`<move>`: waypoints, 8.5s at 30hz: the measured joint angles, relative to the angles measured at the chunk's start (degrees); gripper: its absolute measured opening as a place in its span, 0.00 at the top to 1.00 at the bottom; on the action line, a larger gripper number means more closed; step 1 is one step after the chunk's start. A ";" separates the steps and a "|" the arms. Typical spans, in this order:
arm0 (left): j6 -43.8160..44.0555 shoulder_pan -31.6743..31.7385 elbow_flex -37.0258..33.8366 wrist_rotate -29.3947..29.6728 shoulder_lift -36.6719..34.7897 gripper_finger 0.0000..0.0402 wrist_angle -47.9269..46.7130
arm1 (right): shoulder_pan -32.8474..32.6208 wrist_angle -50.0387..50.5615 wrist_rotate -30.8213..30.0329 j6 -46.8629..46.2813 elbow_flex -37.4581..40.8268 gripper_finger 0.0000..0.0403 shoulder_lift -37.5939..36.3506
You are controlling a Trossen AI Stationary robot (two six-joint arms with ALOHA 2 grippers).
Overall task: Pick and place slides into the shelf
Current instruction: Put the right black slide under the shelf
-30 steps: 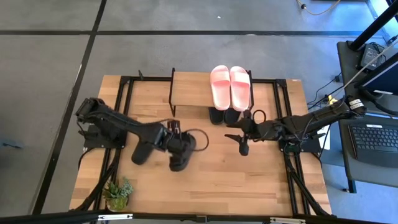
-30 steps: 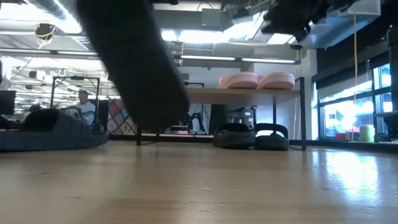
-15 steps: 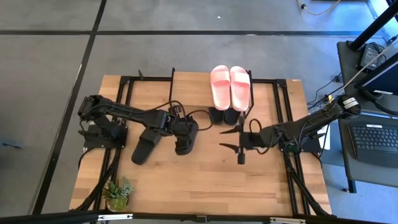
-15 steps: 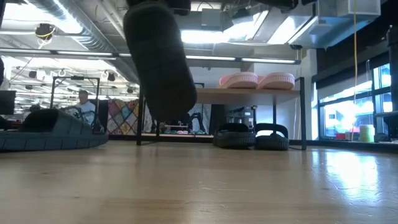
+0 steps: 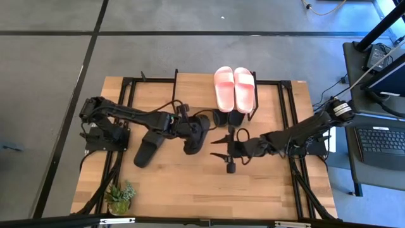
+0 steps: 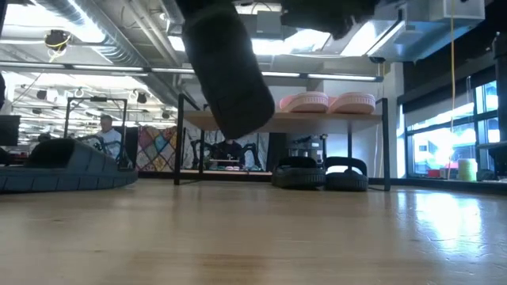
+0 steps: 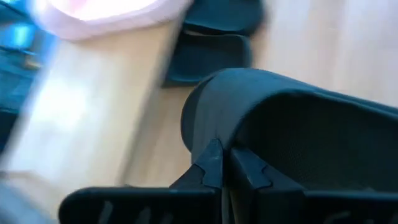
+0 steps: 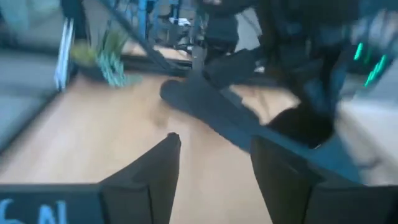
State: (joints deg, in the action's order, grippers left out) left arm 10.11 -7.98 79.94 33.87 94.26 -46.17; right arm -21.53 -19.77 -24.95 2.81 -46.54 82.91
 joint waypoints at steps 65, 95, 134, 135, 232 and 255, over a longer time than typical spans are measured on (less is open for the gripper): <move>-23.98 -6.57 -0.04 31.56 0.04 1.00 6.70 | 4.44 -16.91 -12.52 -80.24 -6.45 0.53 16.42; -27.84 -7.44 -0.04 29.64 0.04 0.91 7.87 | 4.60 -16.78 -11.02 -73.25 -6.48 0.88 16.42; 3.22 -19.96 0.00 4.31 -21.46 0.49 -9.71 | 2.93 2.08 2.36 -85.11 -6.54 0.89 16.41; 3.69 -19.96 0.00 4.33 -21.51 0.49 -10.13 | 2.95 2.61 2.41 -85.22 -6.54 0.89 16.40; 6.42 -19.90 -0.04 4.35 -21.35 0.49 -10.38 | 18.96 19.18 11.03 -73.92 -6.41 0.56 20.66; 6.35 -19.92 -0.04 4.35 -21.33 0.49 -11.45 | 12.19 12.15 10.89 -39.72 -6.47 0.56 11.94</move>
State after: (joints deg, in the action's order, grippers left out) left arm 16.46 -27.90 79.90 38.22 72.93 -57.62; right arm -9.33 -7.63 -14.06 -36.91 -53.01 94.85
